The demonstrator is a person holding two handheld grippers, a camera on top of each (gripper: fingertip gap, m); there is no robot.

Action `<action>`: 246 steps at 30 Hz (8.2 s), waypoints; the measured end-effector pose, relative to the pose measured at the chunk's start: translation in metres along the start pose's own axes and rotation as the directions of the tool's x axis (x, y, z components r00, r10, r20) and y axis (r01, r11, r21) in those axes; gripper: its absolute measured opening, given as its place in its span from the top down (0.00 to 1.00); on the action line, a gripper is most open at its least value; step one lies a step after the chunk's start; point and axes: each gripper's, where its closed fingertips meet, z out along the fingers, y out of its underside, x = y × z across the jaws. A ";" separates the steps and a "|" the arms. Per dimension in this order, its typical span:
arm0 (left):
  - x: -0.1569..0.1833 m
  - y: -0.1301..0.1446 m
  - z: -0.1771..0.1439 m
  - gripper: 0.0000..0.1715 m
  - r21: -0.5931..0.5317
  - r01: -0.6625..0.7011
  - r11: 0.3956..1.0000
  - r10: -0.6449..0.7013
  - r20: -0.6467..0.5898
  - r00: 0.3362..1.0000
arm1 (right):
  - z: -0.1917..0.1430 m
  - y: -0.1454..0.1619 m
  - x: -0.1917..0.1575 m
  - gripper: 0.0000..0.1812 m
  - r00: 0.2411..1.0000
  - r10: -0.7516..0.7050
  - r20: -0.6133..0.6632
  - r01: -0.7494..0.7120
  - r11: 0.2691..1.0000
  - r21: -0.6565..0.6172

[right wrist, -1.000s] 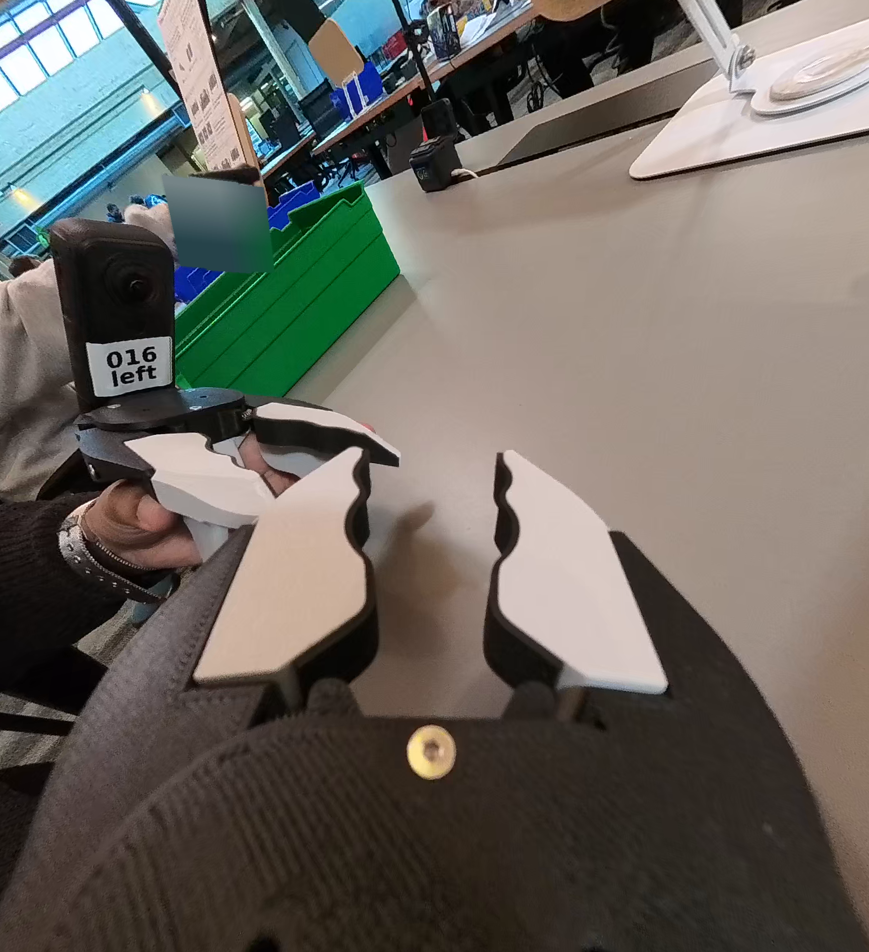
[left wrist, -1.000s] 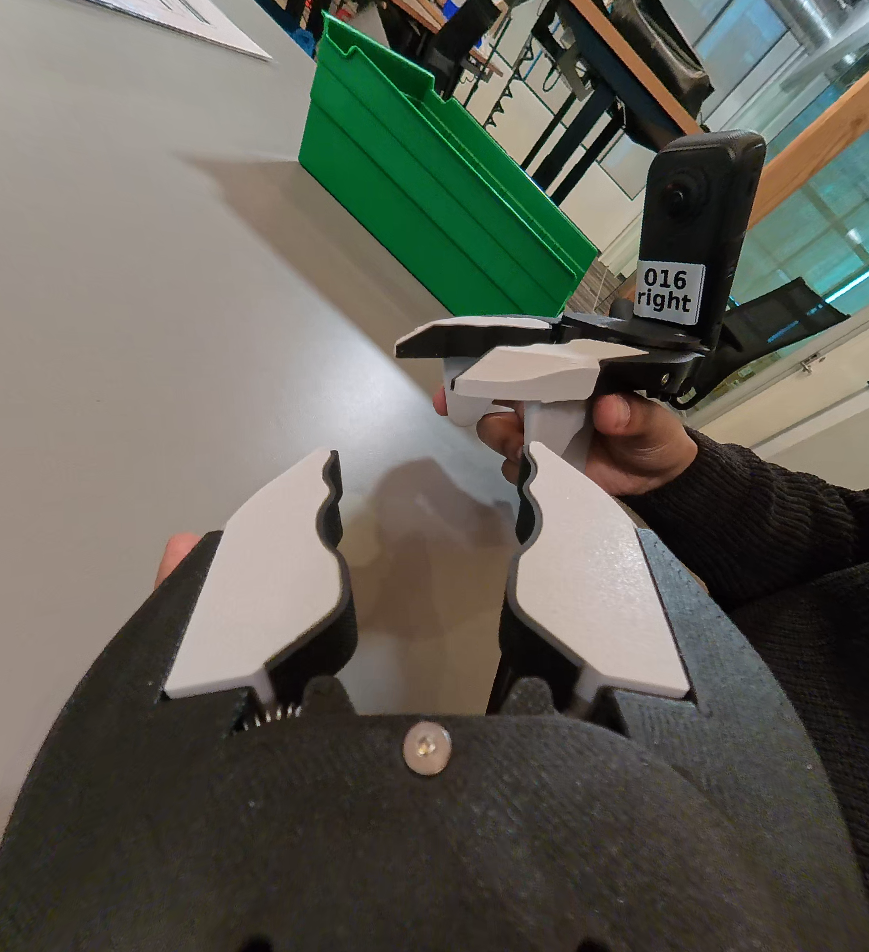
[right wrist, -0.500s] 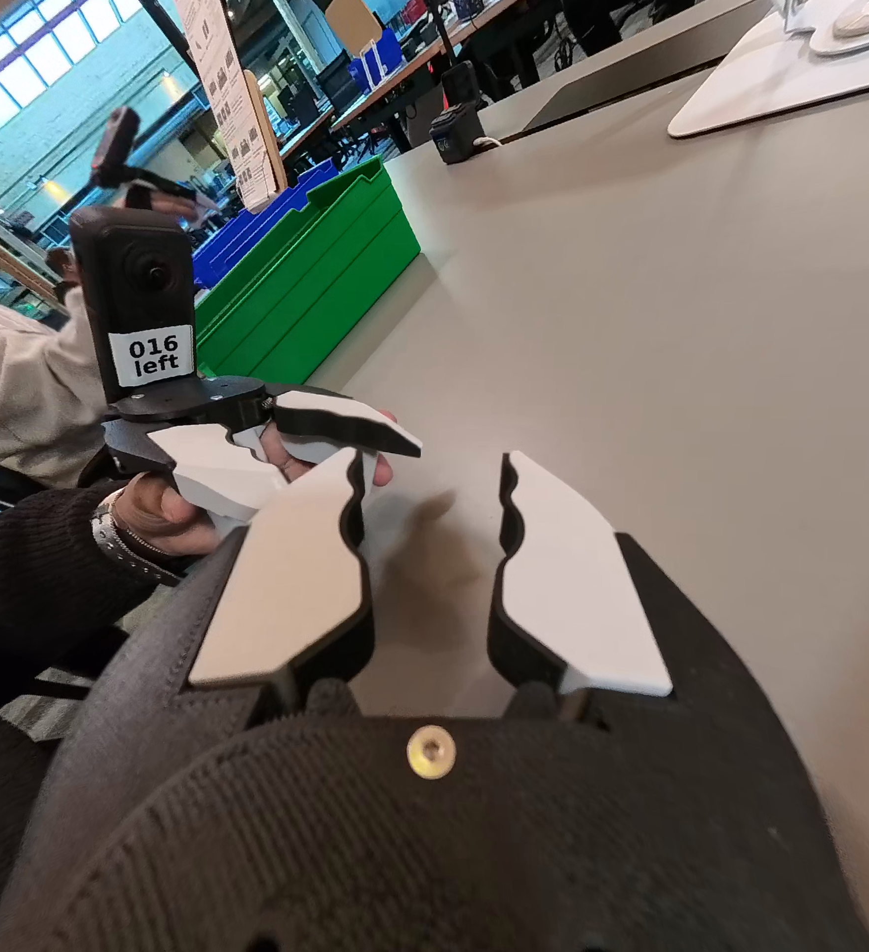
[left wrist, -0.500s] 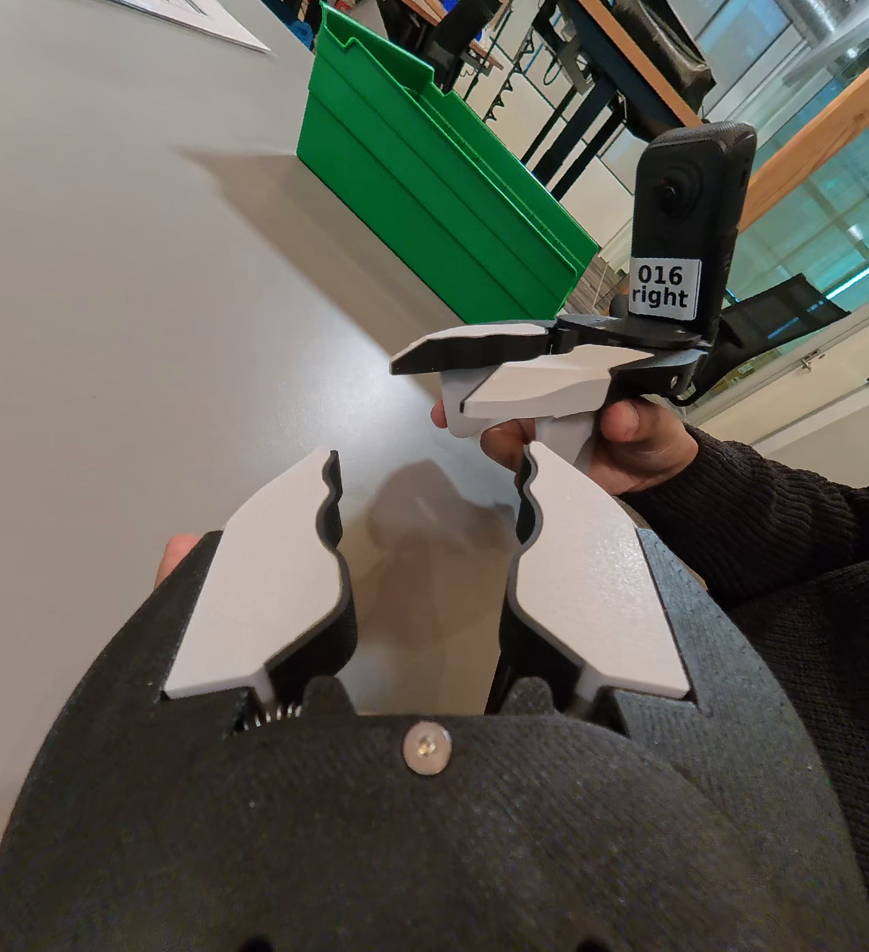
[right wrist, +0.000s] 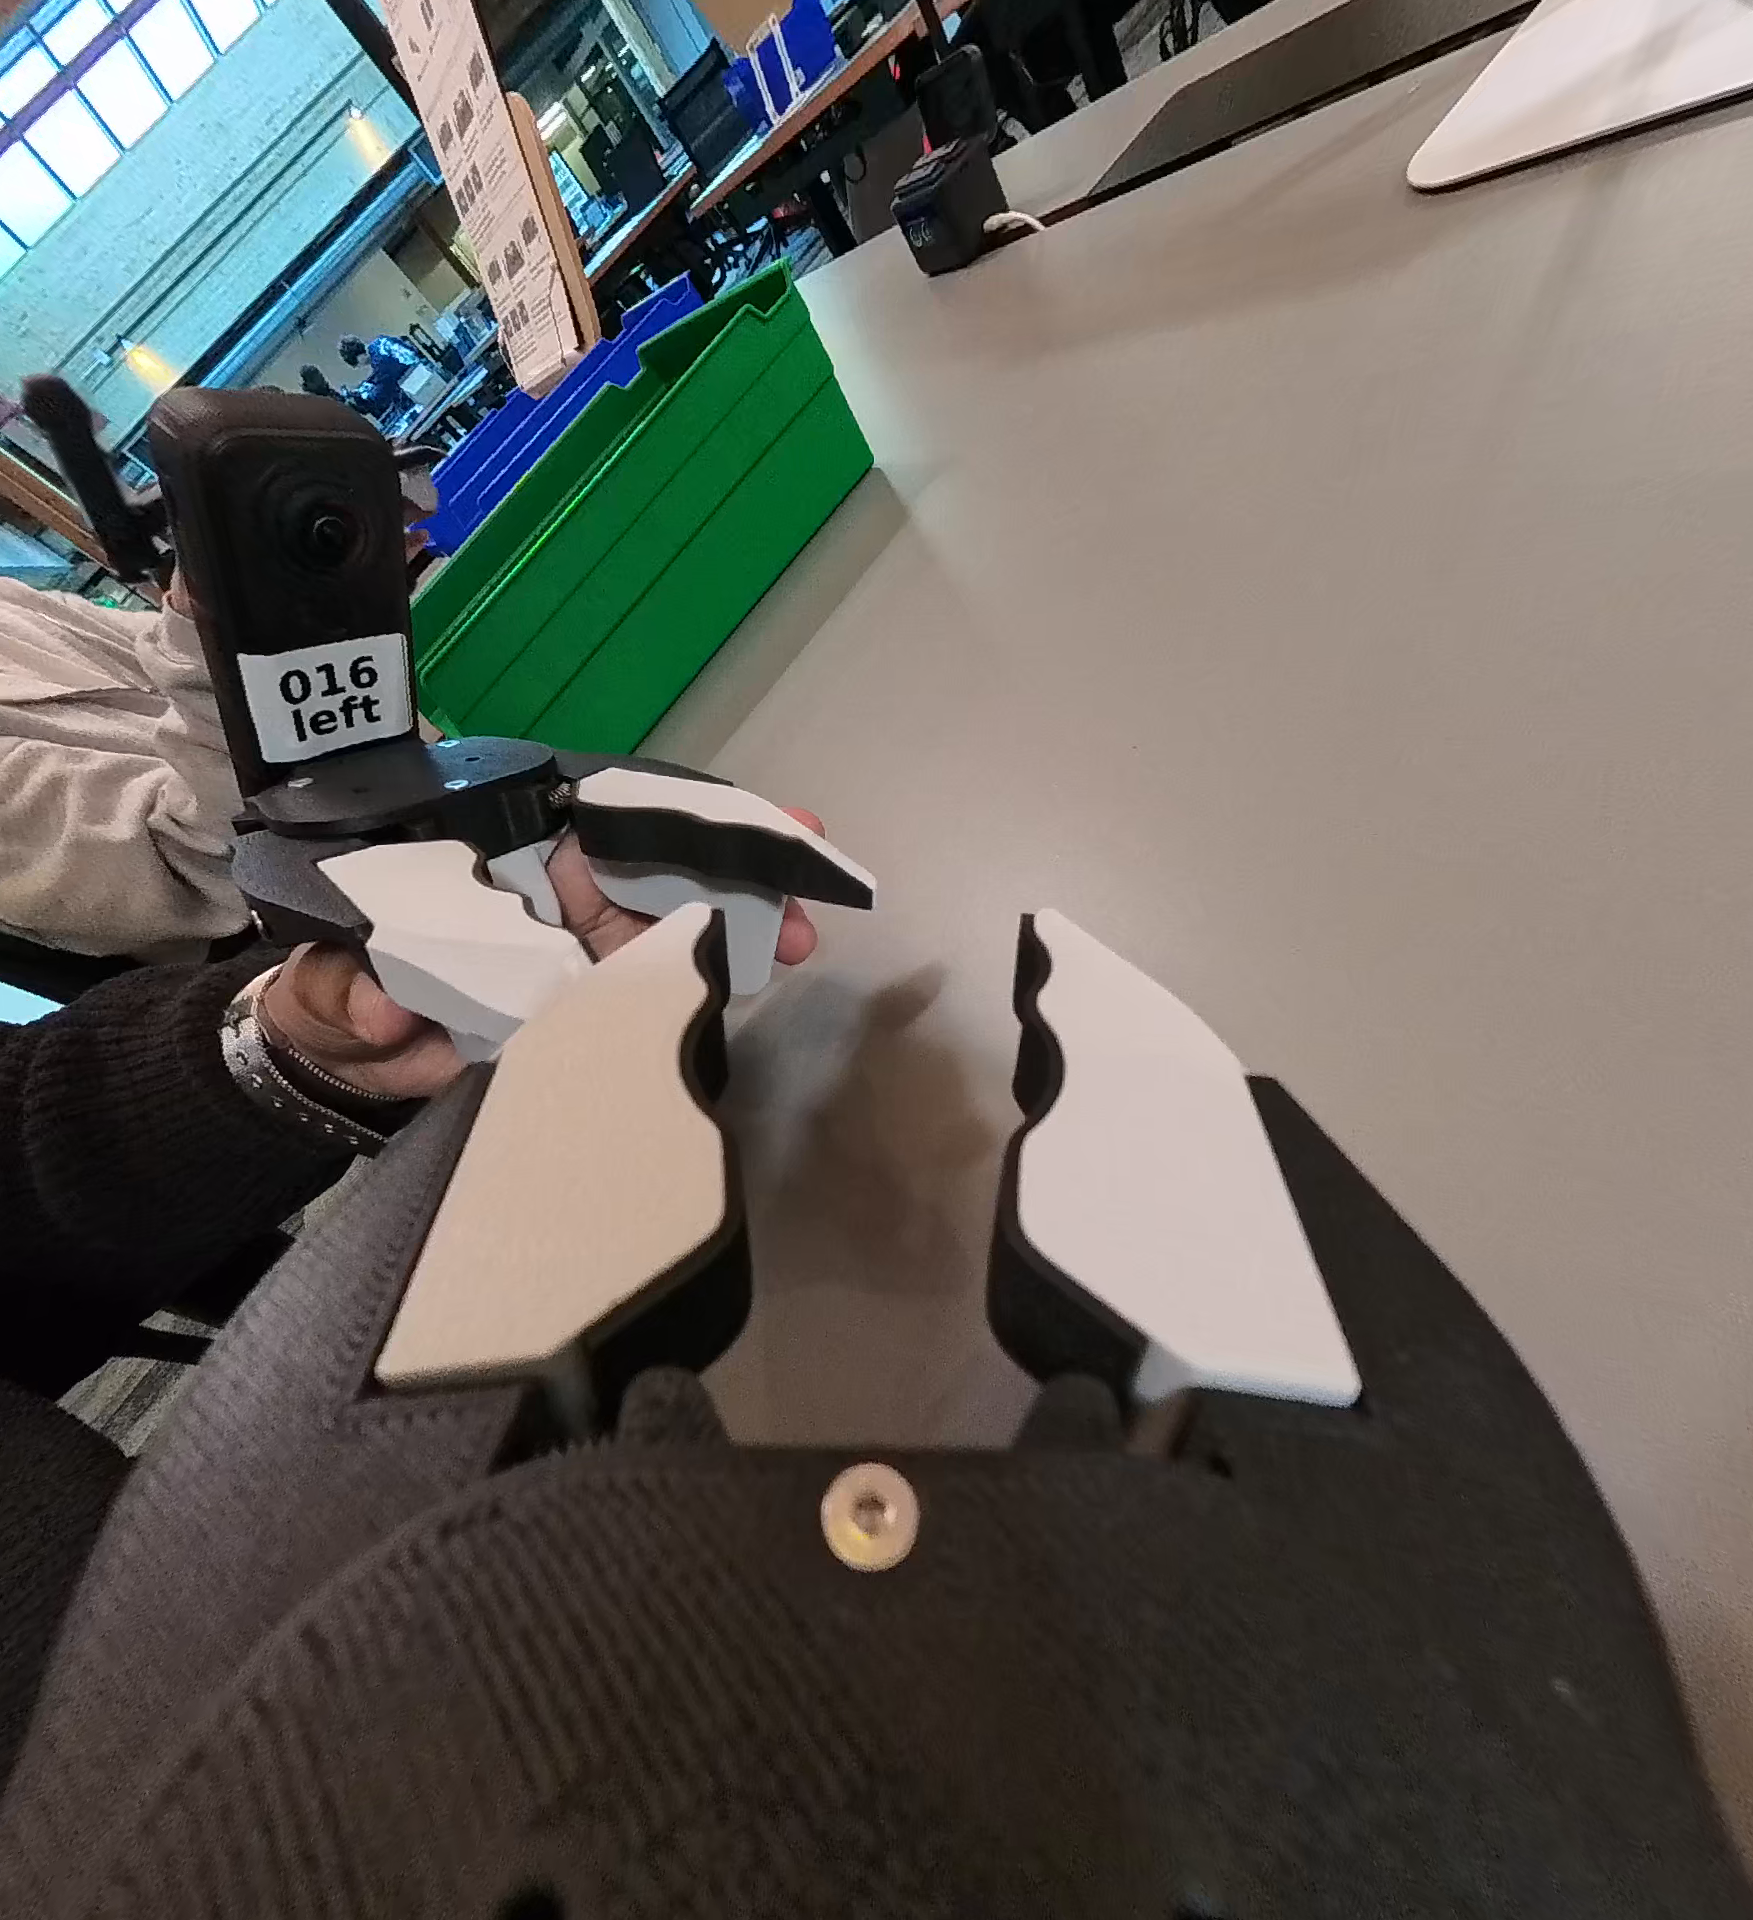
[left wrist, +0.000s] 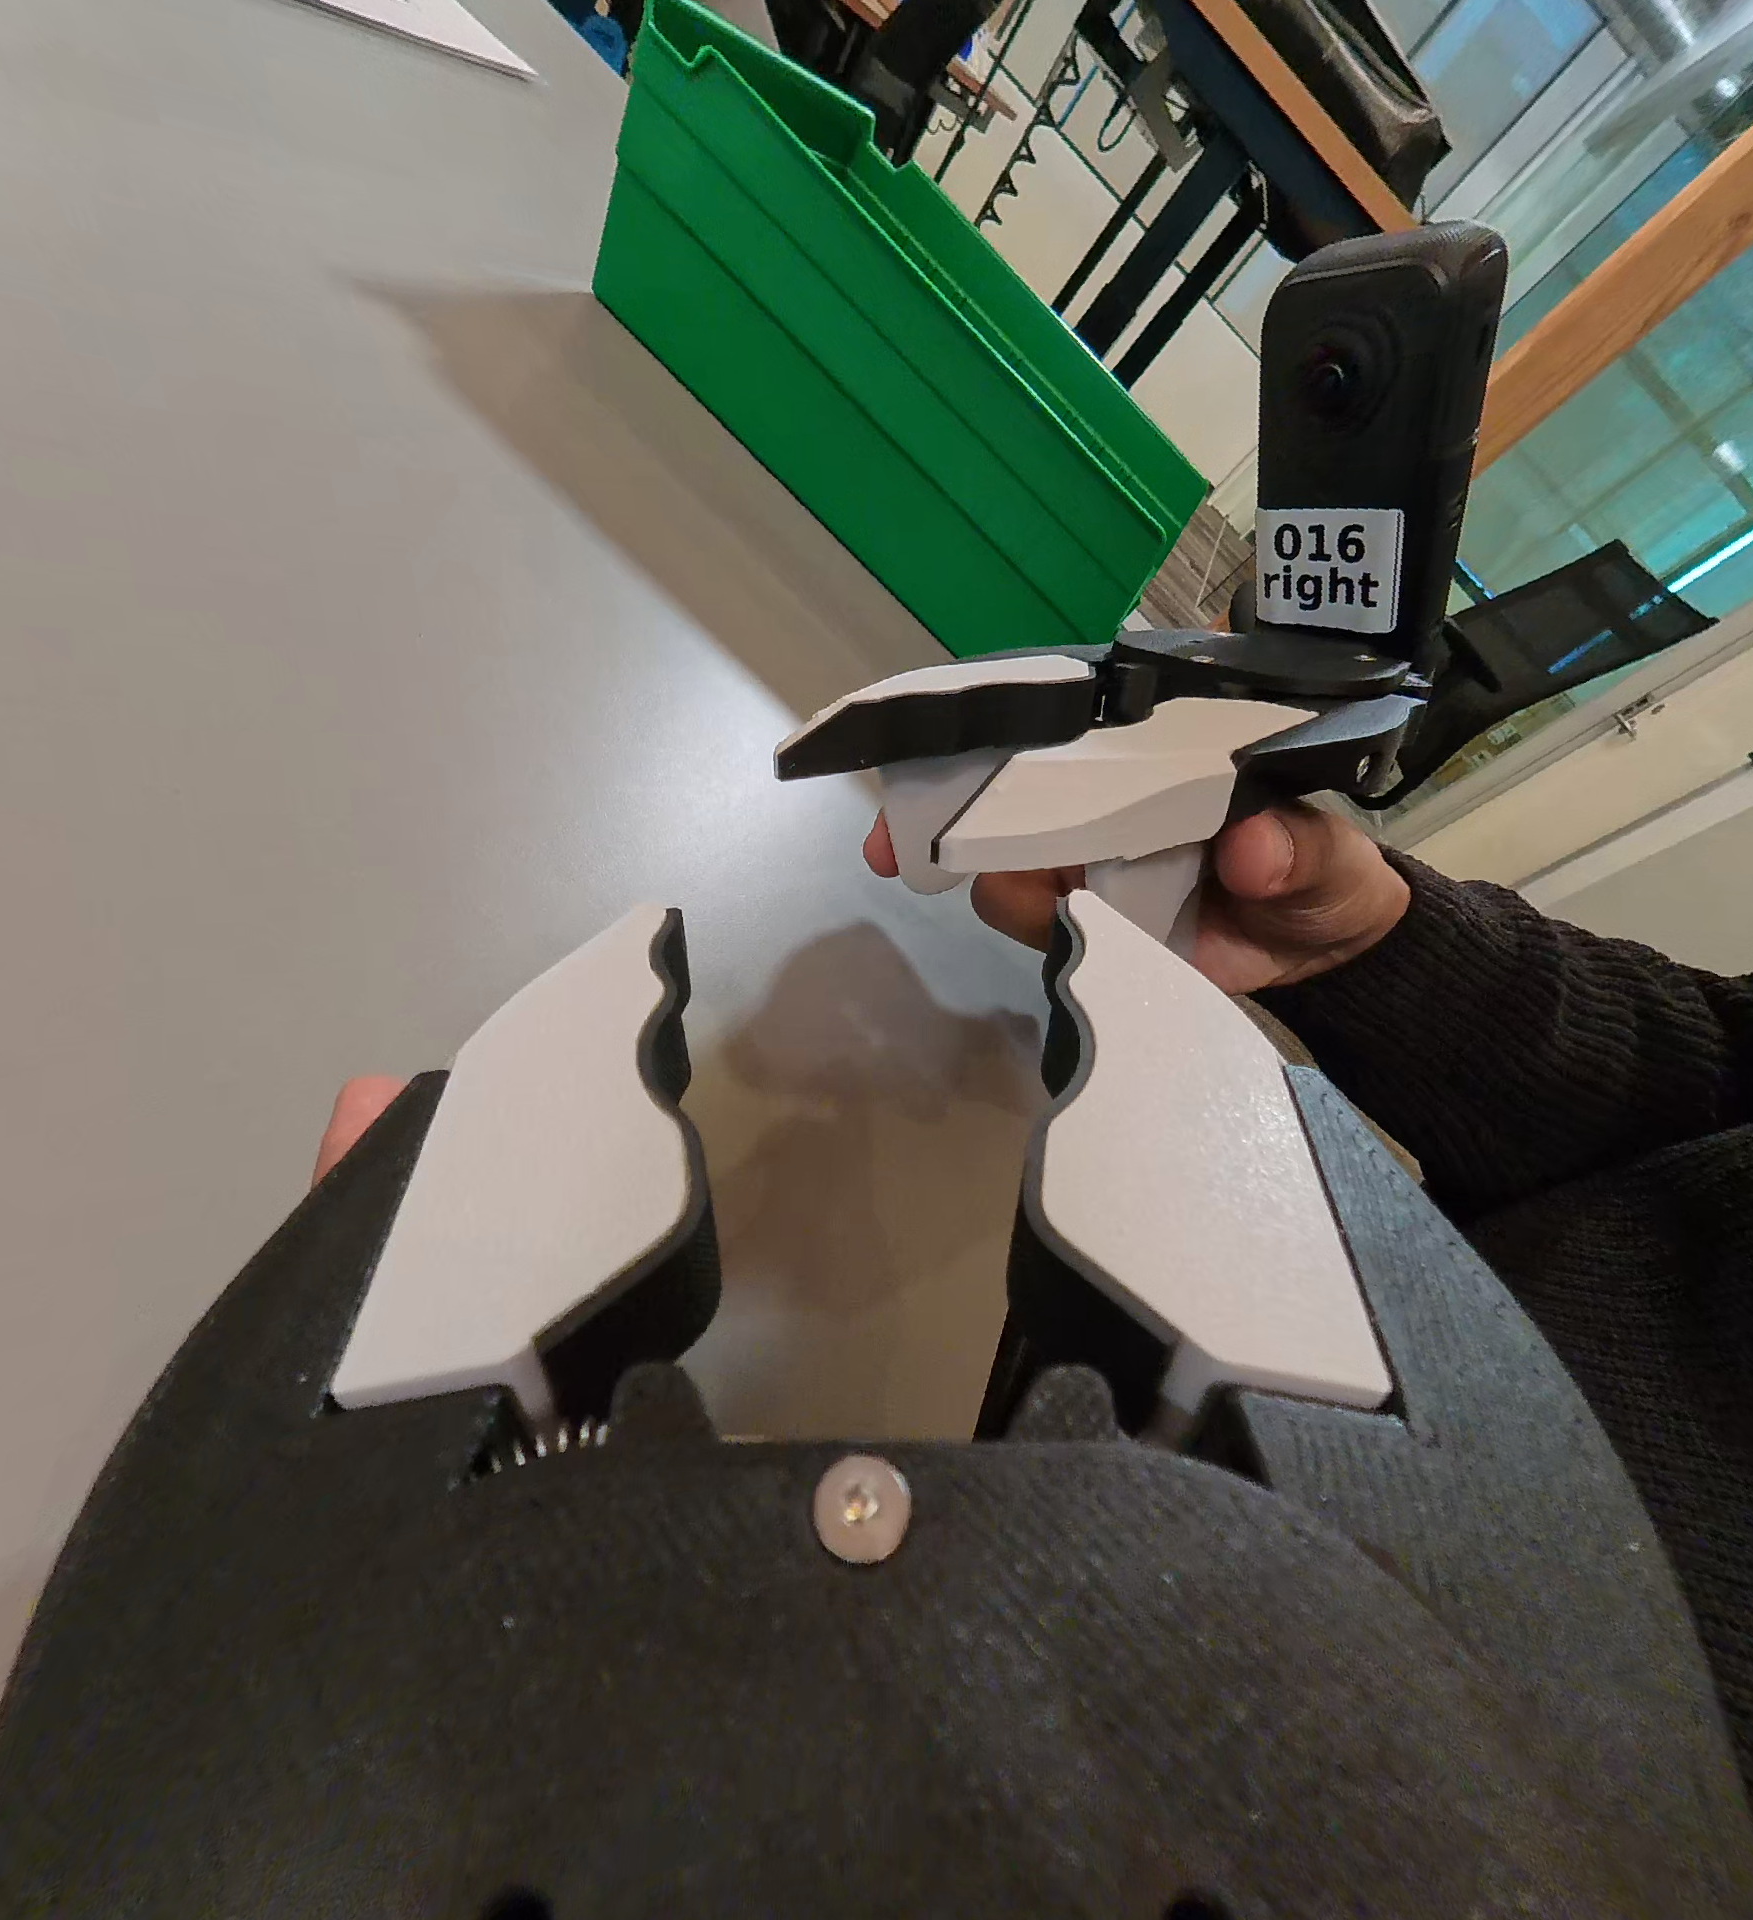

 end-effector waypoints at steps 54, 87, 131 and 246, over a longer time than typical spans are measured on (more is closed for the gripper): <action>-0.013 0.007 0.006 0.62 -0.040 0.026 0.999 -0.025 0.031 0.999 | -0.327 -0.077 0.334 0.87 0.673 -0.092 -0.734 -0.451 0.736 -0.505; 0.026 0.004 0.006 0.62 0.012 0.007 1.000 -0.006 -0.015 1.000 | -0.259 -0.086 0.277 0.97 0.686 0.055 -0.726 -0.545 0.700 -0.462; -0.150 -0.069 -0.278 0.66 -0.082 0.098 0.992 -0.010 0.715 0.699 | 0.097 -0.019 0.030 0.63 0.851 0.091 -0.517 -0.376 0.792 -0.480; 0.045 -0.107 0.081 0.95 -0.323 -0.353 0.878 0.443 0.271 0.854 | -0.188 -0.051 0.005 0.64 0.883 -0.110 -0.457 0.289 0.894 0.342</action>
